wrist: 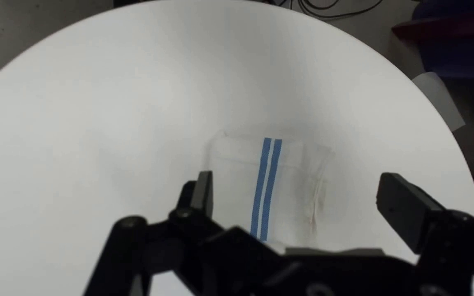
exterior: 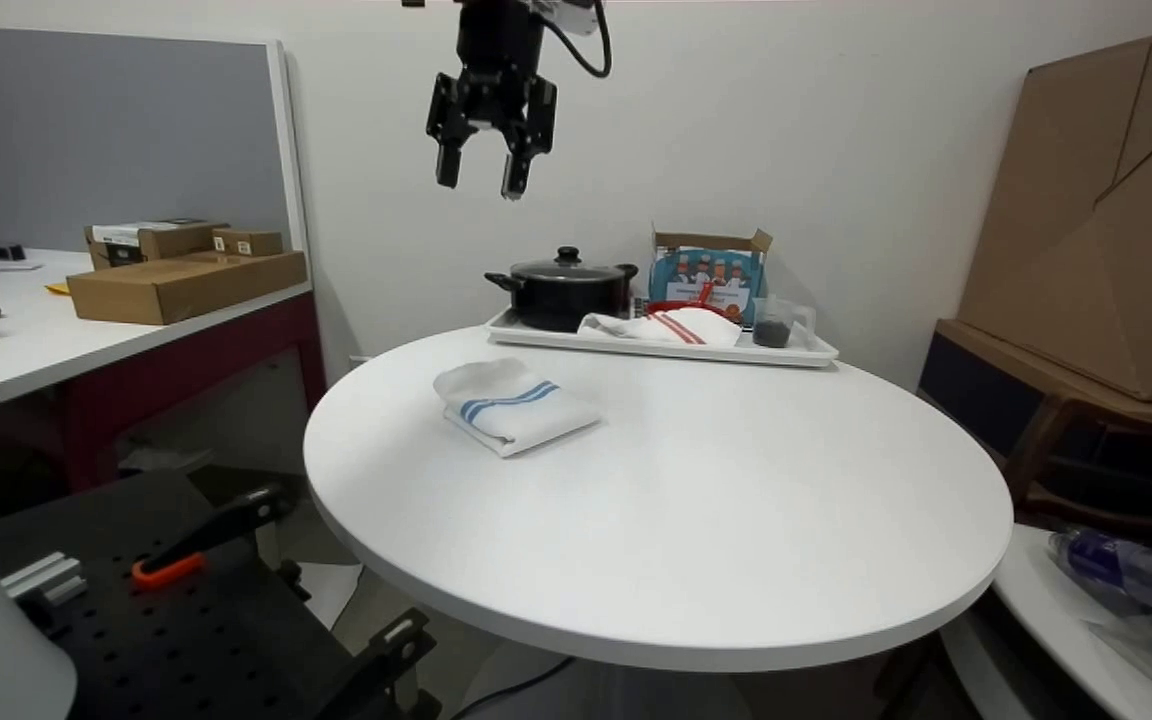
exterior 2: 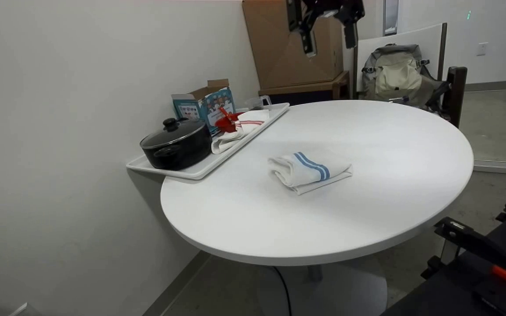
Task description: Fold the bluestripped table cloth
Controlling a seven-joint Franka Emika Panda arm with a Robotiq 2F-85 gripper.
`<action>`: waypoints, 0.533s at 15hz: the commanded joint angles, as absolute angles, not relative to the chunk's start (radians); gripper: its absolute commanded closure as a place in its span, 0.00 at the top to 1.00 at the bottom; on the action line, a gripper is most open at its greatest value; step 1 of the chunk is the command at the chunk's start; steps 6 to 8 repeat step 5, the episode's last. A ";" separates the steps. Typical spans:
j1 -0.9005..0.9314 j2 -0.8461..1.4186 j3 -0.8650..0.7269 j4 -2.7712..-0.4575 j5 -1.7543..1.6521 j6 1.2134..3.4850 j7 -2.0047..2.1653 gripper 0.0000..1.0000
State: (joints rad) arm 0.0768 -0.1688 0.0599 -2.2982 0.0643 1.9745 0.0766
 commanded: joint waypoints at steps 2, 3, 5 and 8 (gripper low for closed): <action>0.054 -0.427 0.081 -2.458 -0.021 1.922 0.166 1.00; 0.060 -0.307 0.068 -2.376 0.017 1.937 0.118 1.00; 0.056 -0.384 0.073 -2.424 0.001 1.929 0.138 1.00; 0.056 -0.384 0.073 -2.424 0.001 1.929 0.138 1.00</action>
